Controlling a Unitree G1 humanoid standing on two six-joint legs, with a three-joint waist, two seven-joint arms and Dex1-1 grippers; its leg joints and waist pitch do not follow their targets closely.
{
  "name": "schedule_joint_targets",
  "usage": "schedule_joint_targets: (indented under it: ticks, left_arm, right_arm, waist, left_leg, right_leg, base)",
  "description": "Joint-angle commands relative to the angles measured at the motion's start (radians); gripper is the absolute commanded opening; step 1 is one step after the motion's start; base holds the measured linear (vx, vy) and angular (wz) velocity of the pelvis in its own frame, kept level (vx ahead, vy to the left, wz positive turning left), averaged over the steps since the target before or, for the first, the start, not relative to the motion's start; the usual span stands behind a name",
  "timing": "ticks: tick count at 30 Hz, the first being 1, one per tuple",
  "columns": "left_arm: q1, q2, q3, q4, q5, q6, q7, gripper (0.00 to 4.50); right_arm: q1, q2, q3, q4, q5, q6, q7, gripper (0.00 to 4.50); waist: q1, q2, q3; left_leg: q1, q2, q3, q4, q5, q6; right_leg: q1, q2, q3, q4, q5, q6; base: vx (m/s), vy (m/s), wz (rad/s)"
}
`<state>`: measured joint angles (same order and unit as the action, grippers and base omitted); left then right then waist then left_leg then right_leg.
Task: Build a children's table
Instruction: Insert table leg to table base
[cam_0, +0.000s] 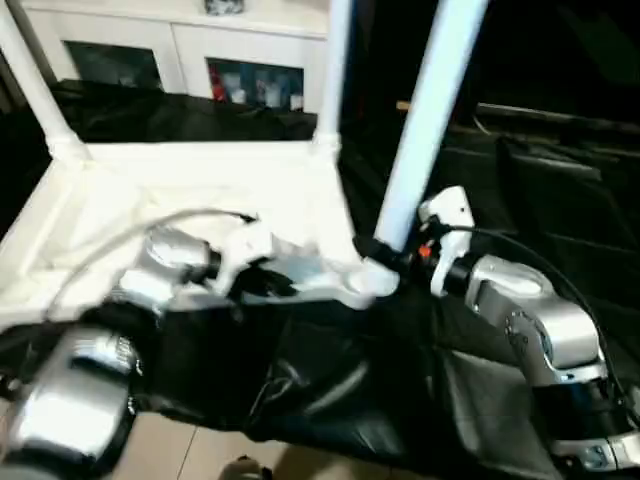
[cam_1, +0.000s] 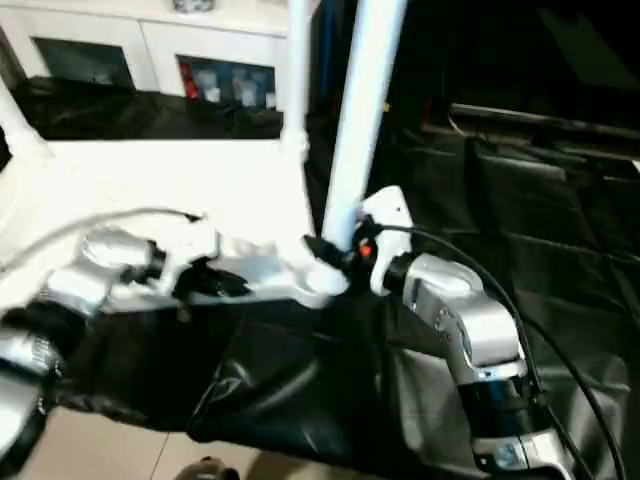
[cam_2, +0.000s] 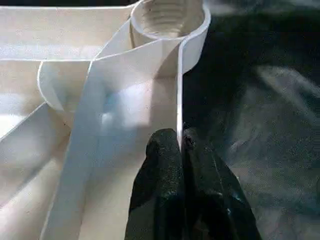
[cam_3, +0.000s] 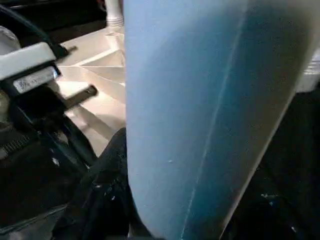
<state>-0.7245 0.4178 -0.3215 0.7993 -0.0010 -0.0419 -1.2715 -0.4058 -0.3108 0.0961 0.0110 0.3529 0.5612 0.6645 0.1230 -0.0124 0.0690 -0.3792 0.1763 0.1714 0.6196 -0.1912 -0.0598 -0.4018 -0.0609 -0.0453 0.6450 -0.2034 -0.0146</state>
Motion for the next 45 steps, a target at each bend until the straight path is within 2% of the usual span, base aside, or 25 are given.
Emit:
schedule_joint_targets:
  ticks: [1, 3, 6, 8, 11, 12, 14, 16, 22, 24, 27, 32, 36, 41, 45]
  left_arm:
    - [0.026, -0.012, -0.023, -0.033, 0.010, 0.031, 0.006, 0.00]
    - [0.031, -0.014, -0.023, -0.053, 0.013, 0.031, 0.008, 0.00]
    - [0.052, -0.005, -0.032, -0.096, 0.025, 0.042, 0.012, 0.00]
    - [0.081, 0.008, -0.041, -0.148, 0.051, 0.048, 0.038, 0.00]
    - [0.090, 0.010, -0.034, -0.159, 0.040, 0.073, 0.026, 0.00]
    - [0.090, 0.010, -0.034, -0.159, 0.039, 0.074, 0.025, 0.45]
    - [0.091, 0.013, -0.031, -0.158, 0.042, 0.065, 0.034, 0.56]
    - [0.086, 0.015, -0.033, -0.136, 0.058, 0.030, 0.049, 0.56]
    - [0.098, 0.020, -0.026, -0.153, 0.045, 0.055, 0.029, 0.56]
    - [0.099, 0.023, -0.025, -0.155, 0.044, 0.058, 0.025, 0.56]
    - [0.097, 0.019, -0.012, -0.149, 0.034, 0.052, 0.025, 0.19]
    - [0.100, 0.007, 0.008, -0.155, -0.003, 0.057, 0.002, 0.08]
    - [0.108, 0.004, 0.014, -0.160, -0.016, 0.062, -0.016, 0.00]
    - [0.113, 0.009, 0.007, -0.148, -0.003, 0.058, -0.019, 0.00]
    - [0.115, 0.003, 0.022, -0.142, -0.014, 0.071, -0.017, 0.00]
  right_arm:
    - [-0.001, -0.006, 0.001, -0.029, 0.009, 0.011, 0.011, 1.88]
    - [0.000, -0.005, 0.001, -0.028, 0.007, 0.011, 0.013, 1.88]
    - [-0.002, -0.007, 0.007, -0.025, 0.006, 0.013, 0.016, 1.88]
    - [0.000, -0.010, 0.011, -0.028, 0.004, 0.017, 0.019, 1.88]
    - [0.005, -0.009, 0.012, -0.031, 0.000, 0.017, 0.012, 1.88]
    - [0.005, -0.009, 0.012, -0.031, 0.000, 0.017, 0.011, 1.88]
    - [0.009, -0.005, 0.009, -0.032, -0.004, 0.015, 0.001, 1.88]
    - [0.008, 0.002, 0.000, -0.029, -0.004, 0.013, -0.010, 1.88]
    - [0.004, 0.004, 0.000, -0.024, -0.005, 0.011, -0.011, 1.88]
    - [0.004, 0.004, 0.000, -0.023, -0.005, 0.011, -0.011, 1.88]
    - [0.001, 0.005, 0.002, -0.013, -0.009, 0.004, -0.013, 1.88]
    - [-0.002, 0.006, 0.003, -0.011, -0.012, 0.002, -0.017, 1.88]
    - [-0.005, 0.004, 0.000, -0.009, -0.012, 0.001, -0.015, 1.88]
    - [-0.004, 0.003, -0.001, -0.007, -0.015, -0.002, -0.015, 1.88]
    - [-0.006, 0.006, -0.002, -0.003, -0.016, -0.004, -0.017, 1.88]
  waist:
    - [0.000, 0.009, -0.076]
    - [0.001, 0.007, -0.073]
    - [0.000, 0.009, -0.073]
    - [-0.004, 0.009, -0.074]
    - [-0.003, 0.012, -0.075]
    - [-0.003, 0.011, -0.074]
    - [-0.003, 0.014, -0.075]
    - [-0.005, 0.013, -0.075]
    - [-0.008, 0.013, -0.071]
    - [-0.009, 0.015, -0.073]
    - [-0.010, 0.015, -0.074]
    - [-0.009, 0.016, -0.074]
    - [-0.008, 0.016, -0.074]
    - [-0.009, 0.020, -0.071]
    - [-0.009, 0.020, -0.073]
  left_leg:
    - [0.021, 0.057, -0.017, -0.082, -0.169, -0.018]
    - [0.023, 0.057, -0.018, -0.086, -0.197, -0.029]
    - [0.022, 0.059, -0.022, -0.089, -0.213, -0.039]
    - [0.021, 0.058, -0.022, -0.089, -0.201, -0.039]
    - [0.022, 0.057, -0.020, -0.087, -0.189, -0.036]
    - [0.020, 0.055, -0.020, -0.087, -0.186, -0.036]
    - [0.019, 0.055, -0.021, -0.087, -0.186, -0.037]
    - [0.018, 0.055, -0.021, -0.088, -0.190, -0.039]
    - [0.021, 0.055, -0.022, -0.091, -0.228, -0.045]
    - [0.021, 0.055, -0.023, -0.091, -0.222, -0.046]
    - [0.020, 0.054, -0.022, -0.089, -0.207, -0.043]
    - [0.019, 0.054, -0.021, -0.089, -0.200, -0.041]
    - [0.020, 0.053, -0.021, -0.088, -0.198, -0.038]
    - [0.021, 0.055, -0.021, -0.090, -0.221, -0.039]
    - [0.020, 0.054, -0.021, -0.090, -0.214, -0.038]
  right_leg:
    - [0.053, -0.096, 0.051, -0.074, -0.081, -0.254]
    - [0.050, -0.094, 0.052, -0.080, -0.144, -0.231]
    - [0.050, -0.098, 0.053, -0.084, -0.190, -0.209]
    - [0.049, -0.094, 0.052, -0.081, -0.158, -0.209]
    - [0.048, -0.093, 0.052, -0.079, -0.136, -0.213]
    - [0.049, -0.092, 0.052, -0.079, -0.133, -0.213]
    - [0.049, -0.092, 0.051, -0.078, -0.130, -0.213]
    - [0.050, -0.092, 0.052, -0.080, -0.129, -0.208]
    - [0.046, -0.093, 0.053, -0.087, -0.197, -0.200]
    - [0.045, -0.091, 0.053, -0.084, -0.179, -0.202]
    - [0.047, -0.091, 0.052, -0.081, -0.138, -0.211]
    - [0.049, -0.092, 0.052, -0.080, -0.127, -0.215]
    - [0.049, -0.092, 0.053, -0.080, -0.129, -0.218]
    - [0.047, -0.093, 0.053, -0.086, -0.185, -0.207]
    - [0.046, -0.092, 0.053, -0.085, -0.173, -0.206]
  base:
    - [0.000, 0.000, 0.00]
    - [0.000, 0.000, 0.00]
    - [0.000, 0.000, 0.00]
    - [0.000, 0.000, 0.00]
    - [0.000, 0.000, 0.00]
    - [0.000, 0.000, 0.00]
    - [0.000, 0.000, 0.00]
    - [0.000, 0.000, 0.00]
    - [0.000, 0.000, 0.00]
    - [0.000, 0.000, 0.00]
    - [0.000, 0.000, 0.00]
    - [0.000, 0.000, 0.00]
    - [0.000, 0.000, 0.00]
    - [0.000, 0.000, 0.00]
    - [0.000, 0.000, 0.00]
